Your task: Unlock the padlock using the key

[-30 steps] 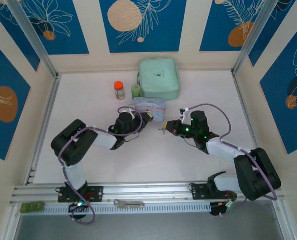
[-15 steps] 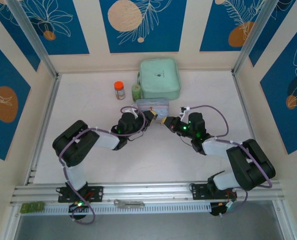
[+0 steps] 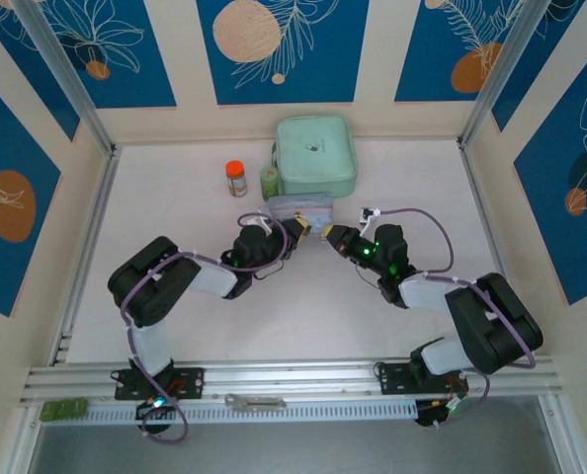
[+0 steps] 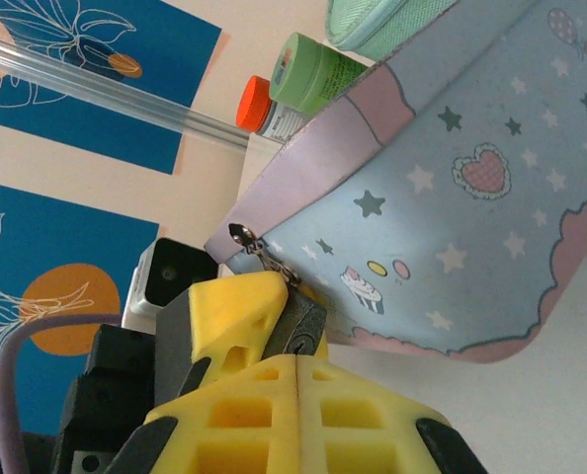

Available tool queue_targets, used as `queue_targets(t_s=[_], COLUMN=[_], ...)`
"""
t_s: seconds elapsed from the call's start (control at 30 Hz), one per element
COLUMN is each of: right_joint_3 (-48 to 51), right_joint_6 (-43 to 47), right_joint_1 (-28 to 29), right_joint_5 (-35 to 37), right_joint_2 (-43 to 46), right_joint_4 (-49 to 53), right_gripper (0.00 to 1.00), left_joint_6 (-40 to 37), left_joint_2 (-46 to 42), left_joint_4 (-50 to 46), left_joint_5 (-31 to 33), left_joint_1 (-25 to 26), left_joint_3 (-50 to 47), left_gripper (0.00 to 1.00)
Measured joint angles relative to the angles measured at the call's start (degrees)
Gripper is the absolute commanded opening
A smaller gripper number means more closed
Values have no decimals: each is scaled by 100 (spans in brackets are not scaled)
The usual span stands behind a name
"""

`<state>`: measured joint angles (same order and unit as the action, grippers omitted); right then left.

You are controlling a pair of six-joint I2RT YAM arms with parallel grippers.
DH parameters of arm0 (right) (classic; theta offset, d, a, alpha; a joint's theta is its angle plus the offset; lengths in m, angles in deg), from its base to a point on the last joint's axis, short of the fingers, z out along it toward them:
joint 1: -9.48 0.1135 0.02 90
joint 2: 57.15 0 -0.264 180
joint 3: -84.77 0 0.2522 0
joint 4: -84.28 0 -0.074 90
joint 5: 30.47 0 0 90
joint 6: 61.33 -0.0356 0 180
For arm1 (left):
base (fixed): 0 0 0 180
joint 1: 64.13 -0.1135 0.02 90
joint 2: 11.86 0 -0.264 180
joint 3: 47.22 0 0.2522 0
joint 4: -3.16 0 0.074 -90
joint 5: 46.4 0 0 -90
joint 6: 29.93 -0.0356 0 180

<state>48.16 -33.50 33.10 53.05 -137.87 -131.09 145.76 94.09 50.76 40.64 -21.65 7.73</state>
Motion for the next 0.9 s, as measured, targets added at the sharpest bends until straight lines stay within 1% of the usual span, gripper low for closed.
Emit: queue_targets(t_s=[0.17,0.37,0.9], right_joint_3=[-7,-7,-24], right_joint_6=[-7,-94,-109], right_joint_1=[7,35,153], right_joint_5=[11,11,125], right_joint_2=[-284,-575,-586], right_joint_4=[-170,-605,-848], right_gripper=[0,0,0], left_joint_6=[0,0,11], left_joint_2=[0,0,0], left_joint_4=[35,37,37], left_joint_5=[15,31,131], left_joint_1=[9,31,42], left_joint_3=[-24,-24,-33], left_gripper=[0,0,0])
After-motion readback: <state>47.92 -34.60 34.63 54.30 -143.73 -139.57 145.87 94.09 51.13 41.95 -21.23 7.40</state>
